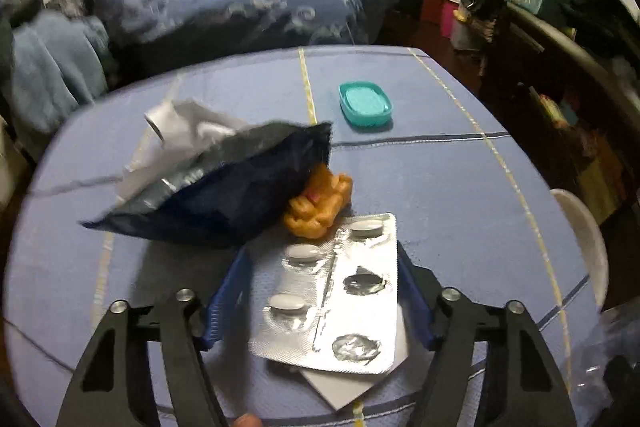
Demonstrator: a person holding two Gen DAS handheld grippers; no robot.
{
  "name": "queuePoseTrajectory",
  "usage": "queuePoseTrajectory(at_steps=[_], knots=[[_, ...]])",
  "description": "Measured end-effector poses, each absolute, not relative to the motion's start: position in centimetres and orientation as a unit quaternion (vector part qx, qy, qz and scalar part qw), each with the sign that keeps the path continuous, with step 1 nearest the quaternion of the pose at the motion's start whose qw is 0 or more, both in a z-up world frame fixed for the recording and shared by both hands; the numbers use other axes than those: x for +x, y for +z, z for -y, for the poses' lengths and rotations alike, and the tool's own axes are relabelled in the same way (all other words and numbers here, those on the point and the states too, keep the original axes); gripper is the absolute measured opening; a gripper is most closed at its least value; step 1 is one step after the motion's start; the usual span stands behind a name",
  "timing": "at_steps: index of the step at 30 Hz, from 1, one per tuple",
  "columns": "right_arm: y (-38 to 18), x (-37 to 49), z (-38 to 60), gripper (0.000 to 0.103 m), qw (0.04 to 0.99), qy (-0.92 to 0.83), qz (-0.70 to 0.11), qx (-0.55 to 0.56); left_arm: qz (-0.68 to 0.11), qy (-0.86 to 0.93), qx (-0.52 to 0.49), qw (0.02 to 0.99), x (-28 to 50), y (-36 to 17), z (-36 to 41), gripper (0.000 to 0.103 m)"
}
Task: Collect trash
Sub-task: 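Grasp the silver blister pack with the left tool while the right tool carries the tray toward the wastebasket, then carry the blister pack over the wastebasket and open both tools to drop pack and tray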
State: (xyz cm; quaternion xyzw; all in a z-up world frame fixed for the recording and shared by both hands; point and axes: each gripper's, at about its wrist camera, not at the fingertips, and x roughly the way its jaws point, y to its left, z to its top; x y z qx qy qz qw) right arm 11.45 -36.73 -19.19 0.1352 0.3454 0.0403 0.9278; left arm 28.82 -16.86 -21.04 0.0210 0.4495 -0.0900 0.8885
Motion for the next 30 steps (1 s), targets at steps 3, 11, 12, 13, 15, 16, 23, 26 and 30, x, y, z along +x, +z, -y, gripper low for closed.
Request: queuePoseTrajectory(at_steps=[3,11,12,13,15,16,23,26,30], knots=[[-19.3,11.7,36.3,0.053,0.927,0.045,-0.347,0.133,-0.440,-0.101,0.019,0.892,28.7,-20.7,16.5,0.053],[-19.0,11.6,35.5,0.053,0.929,0.053,-0.345,0.127,-0.377,-0.142,-0.009,0.915,25.4,-16.8,15.4,0.053],[-18.9,11.5,35.5,0.053,0.929,0.053,-0.344,0.127,-0.369,-0.148,-0.010,0.918,25.0,-16.0,15.5,0.053],[-18.9,11.4,35.5,0.053,0.929,0.053,-0.343,0.127,-0.363,-0.152,-0.010,0.919,24.6,-15.4,15.5,0.053],[-18.8,11.2,35.7,0.053,0.931,0.050,-0.339,0.128,-0.352,-0.168,-0.007,0.921,24.0,-14.2,16.3,0.053],[-18.7,11.0,36.0,0.053,0.931,0.047,-0.337,0.129,-0.348,-0.178,-0.002,0.920,23.7,-13.8,17.0,0.053],[-18.3,9.4,41.1,0.053,0.935,-0.020,-0.319,0.154,-0.355,-0.257,0.025,0.898,23.5,-13.7,24.1,0.053],[-18.6,8.9,44.3,0.053,0.933,-0.056,-0.313,0.170,-0.360,-0.285,0.043,0.887,23.8,-14.5,28.2,0.053],[-19.7,8.9,48.1,0.053,0.927,-0.101,-0.312,0.184,-0.381,-0.323,0.056,0.864,24.9,-15.7,33.4,0.053]])
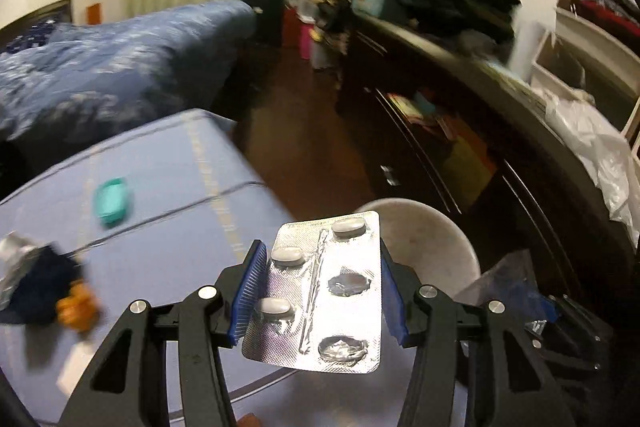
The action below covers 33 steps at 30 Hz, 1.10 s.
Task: Collect trash
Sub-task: 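Carry the blister pack over the wastebasket and open both tools to drop pack and tray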
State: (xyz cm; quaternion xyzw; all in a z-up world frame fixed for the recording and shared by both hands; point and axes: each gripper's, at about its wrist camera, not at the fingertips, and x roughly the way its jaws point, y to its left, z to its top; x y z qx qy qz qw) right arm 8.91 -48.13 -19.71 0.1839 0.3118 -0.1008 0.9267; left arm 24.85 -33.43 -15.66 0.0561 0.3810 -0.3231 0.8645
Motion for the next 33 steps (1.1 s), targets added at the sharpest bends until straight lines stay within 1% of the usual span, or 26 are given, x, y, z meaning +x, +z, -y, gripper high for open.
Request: queuePoseTrajectory(at_steps=[8,10,11,12,13,14,15,19,22,28,31,33], knots=[[-23.0,10.1,53.9,0.053,0.911,-0.152,-0.325,0.205,-0.403,-0.349,0.097,0.840,26.3,-18.2,42.3,0.054],[-23.9,10.7,54.7,0.058,0.909,-0.158,-0.328,0.204,-0.415,-0.345,0.106,0.835,27.0,-19.2,43.8,0.054],[-24.4,11.0,55.2,0.064,0.909,-0.160,-0.328,0.204,-0.422,-0.342,0.106,0.833,27.5,-19.8,44.4,0.055],[-24.8,11.4,55.6,0.065,0.908,-0.163,-0.328,0.204,-0.427,-0.342,0.104,0.831,27.8,-20.1,44.7,0.066],[-25.4,11.8,56.0,0.066,0.906,-0.165,-0.332,0.204,-0.433,-0.343,0.099,0.828,28.1,-20.4,45.0,0.082],[-25.9,12.1,56.1,0.066,0.904,-0.167,-0.337,0.203,-0.439,-0.345,0.088,0.825,28.6,-20.6,45.1,0.086],[-26.4,12.3,56.4,0.066,0.901,-0.170,-0.343,0.203,-0.441,-0.347,0.081,0.824,28.7,-20.7,45.1,0.087],[-27.2,12.7,56.3,0.066,0.897,-0.174,-0.354,0.199,-0.441,-0.354,0.064,0.822,28.9,-20.4,44.6,0.090],[-26.7,12.2,55.8,0.067,0.900,-0.171,-0.349,0.196,-0.435,-0.356,0.047,0.826,28.7,-19.5,43.4,0.090],[-24.4,11.6,53.6,0.071,0.914,-0.167,-0.328,0.173,-0.407,-0.347,0.026,0.844,27.5,-17.2,39.9,0.094],[-22.9,11.1,51.8,0.077,0.922,-0.152,-0.318,0.158,-0.389,-0.325,0.036,0.862,26.6,-15.9,37.1,0.095],[-21.8,10.7,50.6,0.078,0.929,-0.138,-0.310,0.146,-0.369,-0.299,0.046,0.879,26.0,-15.0,34.6,0.098]])
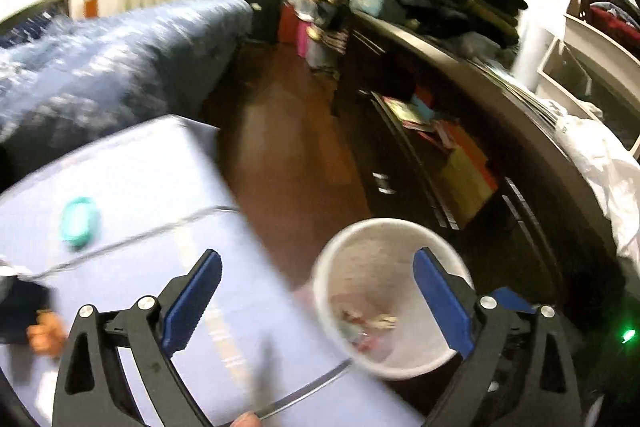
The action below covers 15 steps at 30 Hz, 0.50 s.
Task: Collect trash
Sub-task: 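Carry the blister pack over the wastebasket and open both tools to drop pack and tray, then grasp the dark blue bag with the left tool while the right tool grasps the white block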
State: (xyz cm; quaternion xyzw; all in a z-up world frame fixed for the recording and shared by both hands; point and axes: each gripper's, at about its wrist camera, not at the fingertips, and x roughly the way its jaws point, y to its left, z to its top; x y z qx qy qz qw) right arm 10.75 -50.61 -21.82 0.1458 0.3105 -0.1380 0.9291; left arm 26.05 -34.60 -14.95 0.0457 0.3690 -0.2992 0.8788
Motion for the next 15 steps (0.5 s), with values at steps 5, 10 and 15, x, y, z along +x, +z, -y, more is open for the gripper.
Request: queuePoseTrajectory(at_steps=[5,10,15], knots=[[-19.3,10.4,46.8,0.082,0.944,-0.108,-0.293,0.108,-0.331,-0.190,0.070,0.921,25.6,-13.9,27.4,0.099],[-17.8,10.8,41.9,0.082,0.953,-0.055,-0.291,0.071,-0.321,-0.096,0.073,0.939,25.6,-14.2,19.3,0.099],[-17.4,11.8,38.2,0.082,0.953,-0.019,-0.298,0.046,-0.306,-0.069,0.106,0.943,26.0,-15.4,13.3,0.098]])
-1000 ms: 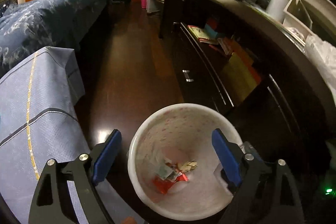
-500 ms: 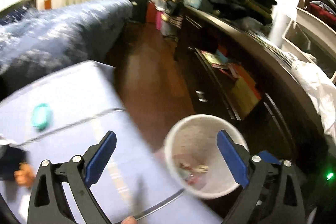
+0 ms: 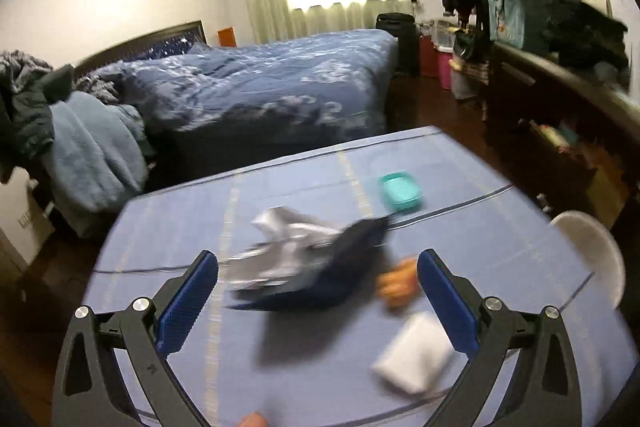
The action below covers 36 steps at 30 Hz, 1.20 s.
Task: Collect trash
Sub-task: 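Grasp the dark blue bag with the left tool while the right tool grasps the white block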
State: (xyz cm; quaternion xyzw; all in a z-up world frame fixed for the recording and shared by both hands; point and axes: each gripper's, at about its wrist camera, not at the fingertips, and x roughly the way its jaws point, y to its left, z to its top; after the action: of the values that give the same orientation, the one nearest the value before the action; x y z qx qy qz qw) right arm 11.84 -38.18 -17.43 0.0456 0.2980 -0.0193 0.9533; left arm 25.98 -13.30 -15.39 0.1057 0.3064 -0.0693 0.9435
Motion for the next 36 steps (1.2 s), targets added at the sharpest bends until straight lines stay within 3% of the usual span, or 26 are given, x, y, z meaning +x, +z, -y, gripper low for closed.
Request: queuePoseTrajectory(at_steps=[5,6,10,12,21,36], knots=[[-17.4,12.9,34.7,0.082,0.950,0.007,-0.310,0.032,-0.310,-0.132,0.135,0.932,27.2,-16.9,12.0,0.090],[-17.4,13.0,34.1,0.082,0.950,0.012,-0.311,0.029,-0.311,-0.150,0.138,0.928,27.5,-17.3,12.1,0.081],[-17.3,13.5,31.4,0.082,0.949,0.032,-0.315,0.013,-0.340,-0.172,0.147,0.913,28.7,-18.9,12.4,0.018],[-17.3,13.9,30.2,0.082,0.947,0.043,-0.318,0.008,-0.346,-0.180,0.128,0.912,28.9,-19.3,12.2,0.008],[-18.7,17.2,25.0,0.082,0.928,0.109,-0.356,0.014,-0.307,-0.182,0.021,0.934,26.9,-16.1,7.0,0.004],[-21.7,22.6,20.2,0.079,0.902,0.119,-0.414,0.003,-0.266,-0.131,-0.054,0.953,22.4,-14.1,-1.0,0.004]])
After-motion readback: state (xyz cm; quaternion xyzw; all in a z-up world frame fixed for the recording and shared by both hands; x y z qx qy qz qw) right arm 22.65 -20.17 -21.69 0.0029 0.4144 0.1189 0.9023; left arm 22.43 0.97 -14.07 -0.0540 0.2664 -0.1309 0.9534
